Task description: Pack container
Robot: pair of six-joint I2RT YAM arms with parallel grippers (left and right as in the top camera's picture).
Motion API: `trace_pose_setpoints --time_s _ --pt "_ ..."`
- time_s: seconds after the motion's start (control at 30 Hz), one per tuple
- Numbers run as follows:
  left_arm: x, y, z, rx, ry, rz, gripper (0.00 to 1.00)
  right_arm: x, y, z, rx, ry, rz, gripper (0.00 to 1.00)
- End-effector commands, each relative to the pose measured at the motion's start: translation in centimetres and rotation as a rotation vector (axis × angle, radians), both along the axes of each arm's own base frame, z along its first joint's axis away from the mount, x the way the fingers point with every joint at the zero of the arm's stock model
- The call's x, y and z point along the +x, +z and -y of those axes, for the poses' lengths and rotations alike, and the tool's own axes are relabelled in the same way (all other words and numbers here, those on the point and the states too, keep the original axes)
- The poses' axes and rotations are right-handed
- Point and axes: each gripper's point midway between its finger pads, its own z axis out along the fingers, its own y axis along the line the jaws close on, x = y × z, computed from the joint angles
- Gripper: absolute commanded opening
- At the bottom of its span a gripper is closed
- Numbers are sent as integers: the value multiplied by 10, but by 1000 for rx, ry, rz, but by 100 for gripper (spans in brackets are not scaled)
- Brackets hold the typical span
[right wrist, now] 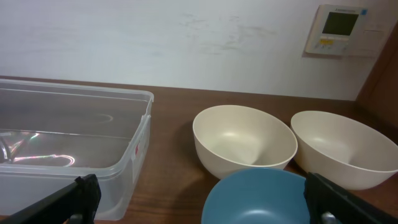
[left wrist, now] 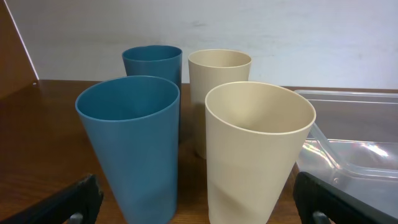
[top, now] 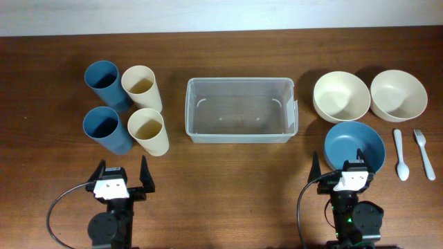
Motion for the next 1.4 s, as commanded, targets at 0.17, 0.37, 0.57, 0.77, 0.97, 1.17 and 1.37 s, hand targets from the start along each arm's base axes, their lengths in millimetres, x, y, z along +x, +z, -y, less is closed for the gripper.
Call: trace_pose_setpoints --time_s 0.17,0.37,0.57,0.77,0.97,1.17,1.37 --pt "0 -1 0 16 2 2 100 0 -2 1 4 -5 -3 99" --pt "0 -1 0 16 2 2 100 0 -1 1 4 -5 4 99" --pt "0 -1 0 17 2 2 100 0 -2 -1 15 5 -3 99" --pt "0 -1 0 17 2 2 100 0 3 -10 29 61 17 99" --pt "0 -1 0 17 2 2 100 -5 51 -9 93 54 144 99" --pt "0 -1 0 17 2 2 100 -31 118 18 94 -101 176 99" --pt "0 -1 0 17 2 2 100 -74 173 54 239 -338 64 99"
